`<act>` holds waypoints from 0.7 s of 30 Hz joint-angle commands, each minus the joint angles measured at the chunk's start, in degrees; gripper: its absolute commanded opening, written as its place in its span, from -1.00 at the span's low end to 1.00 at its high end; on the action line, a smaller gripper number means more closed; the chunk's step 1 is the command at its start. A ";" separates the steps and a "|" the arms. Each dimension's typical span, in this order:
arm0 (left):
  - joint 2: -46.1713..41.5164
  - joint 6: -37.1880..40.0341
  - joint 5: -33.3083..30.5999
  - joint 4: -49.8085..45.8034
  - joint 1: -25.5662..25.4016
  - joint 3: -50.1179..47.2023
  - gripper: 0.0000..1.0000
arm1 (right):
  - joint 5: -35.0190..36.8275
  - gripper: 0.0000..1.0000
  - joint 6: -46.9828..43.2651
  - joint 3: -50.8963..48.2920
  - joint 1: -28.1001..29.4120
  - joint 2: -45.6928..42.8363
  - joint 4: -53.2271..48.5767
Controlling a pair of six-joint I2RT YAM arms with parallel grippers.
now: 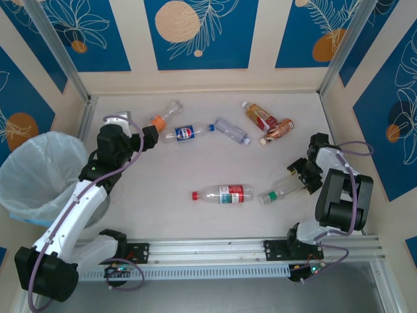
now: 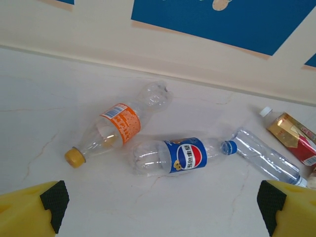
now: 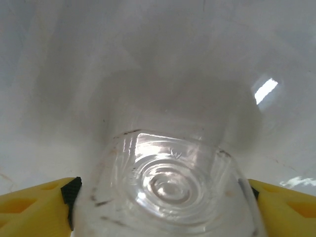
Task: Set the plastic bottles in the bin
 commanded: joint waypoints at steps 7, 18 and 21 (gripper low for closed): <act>0.76 0.77 -1.85 -1.17 -0.51 -0.10 0.98 | -1.39 0.36 1.36 -2.02 -0.25 0.26 3.40; 4.54 1.35 3.20 -3.04 -0.48 2.24 0.98 | -3.98 0.08 2.27 -3.59 0.27 -6.25 5.18; 5.34 0.80 4.96 -3.49 -0.48 2.96 0.98 | -4.68 0.04 2.75 -4.26 0.60 -9.09 5.63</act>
